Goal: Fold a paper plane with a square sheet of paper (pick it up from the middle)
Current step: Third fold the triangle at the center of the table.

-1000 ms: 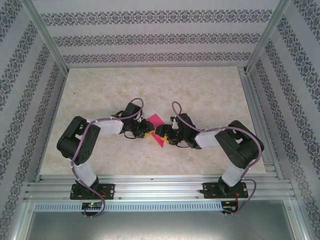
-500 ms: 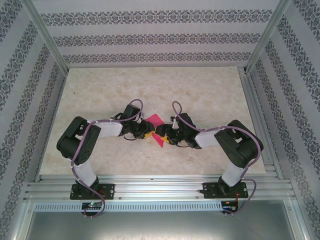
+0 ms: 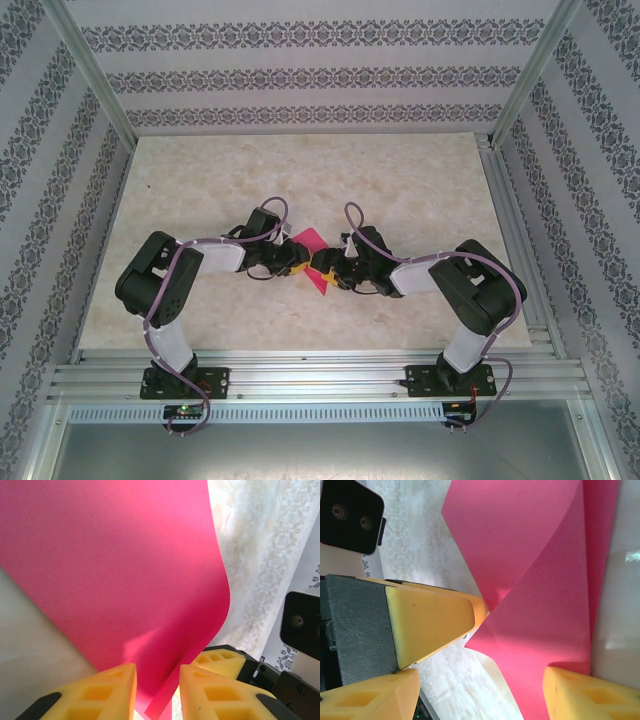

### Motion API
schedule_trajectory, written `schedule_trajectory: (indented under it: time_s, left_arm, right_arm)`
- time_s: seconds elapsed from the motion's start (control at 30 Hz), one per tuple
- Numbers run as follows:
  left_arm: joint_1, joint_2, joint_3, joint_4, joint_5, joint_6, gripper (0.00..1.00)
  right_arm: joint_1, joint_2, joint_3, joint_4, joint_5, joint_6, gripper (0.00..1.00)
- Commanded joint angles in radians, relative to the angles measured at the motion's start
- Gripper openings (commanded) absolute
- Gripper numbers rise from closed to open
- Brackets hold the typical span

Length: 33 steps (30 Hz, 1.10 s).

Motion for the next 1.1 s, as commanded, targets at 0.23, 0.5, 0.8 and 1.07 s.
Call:
schedule_trajectory:
  time_s: [0.23, 0.5, 0.8, 1.07]
  left_arm:
    - [-0.022, 0.025, -0.005, 0.023, 0.136, 0.089, 0.31]
    - [-0.003, 0.015, -0.064, 0.149, 0.185, 0.038, 0.33]
    - [-0.004, 0.028, -0.054, 0.075, 0.186, 0.100, 0.28]
    - [-0.004, 0.063, -0.039, 0.039, 0.187, 0.120, 0.27]
  right_arm:
    - [0.028, 0.078, 0.014, 0.019, 0.035, -0.009, 0.67]
    - [0.027, 0.085, -0.005, 0.066, 0.033, 0.014, 0.68]
    - [0.025, 0.083, -0.006, 0.071, 0.036, 0.023, 0.69]
    - [0.021, 0.094, -0.010, 0.106, 0.028, 0.040, 0.76]
